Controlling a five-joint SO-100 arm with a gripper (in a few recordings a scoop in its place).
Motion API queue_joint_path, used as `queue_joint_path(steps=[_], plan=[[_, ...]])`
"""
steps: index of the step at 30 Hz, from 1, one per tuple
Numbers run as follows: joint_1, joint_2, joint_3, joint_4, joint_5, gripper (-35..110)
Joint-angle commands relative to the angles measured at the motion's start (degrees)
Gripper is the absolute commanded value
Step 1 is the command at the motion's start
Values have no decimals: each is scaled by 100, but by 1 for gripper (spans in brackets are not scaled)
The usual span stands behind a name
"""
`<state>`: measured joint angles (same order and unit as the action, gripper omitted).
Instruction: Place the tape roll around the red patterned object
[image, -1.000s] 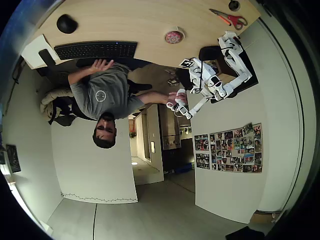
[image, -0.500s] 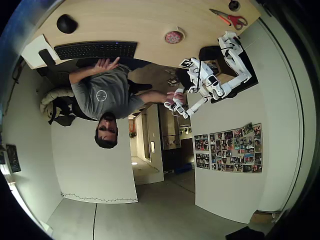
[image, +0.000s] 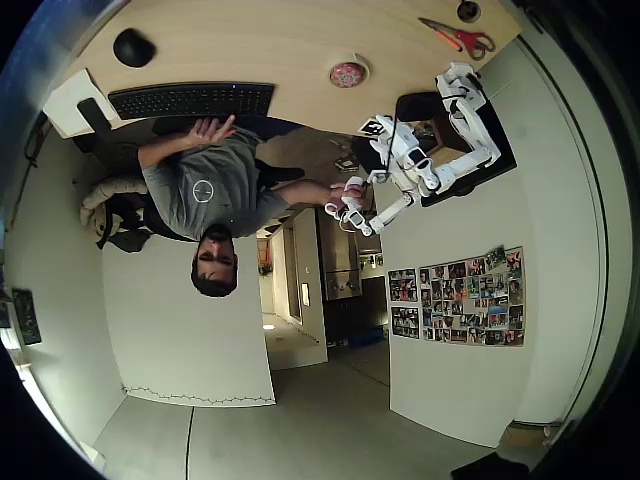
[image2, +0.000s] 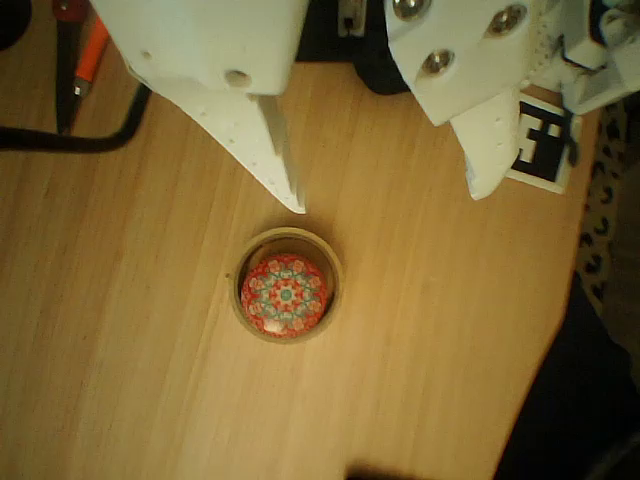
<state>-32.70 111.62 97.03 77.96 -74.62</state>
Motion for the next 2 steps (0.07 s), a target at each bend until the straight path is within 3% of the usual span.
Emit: queue_joint_path(steps=[1, 2], plan=[[-70, 44, -35, -53, -62, 41], [-70, 9, -62, -79, -88, 41]])
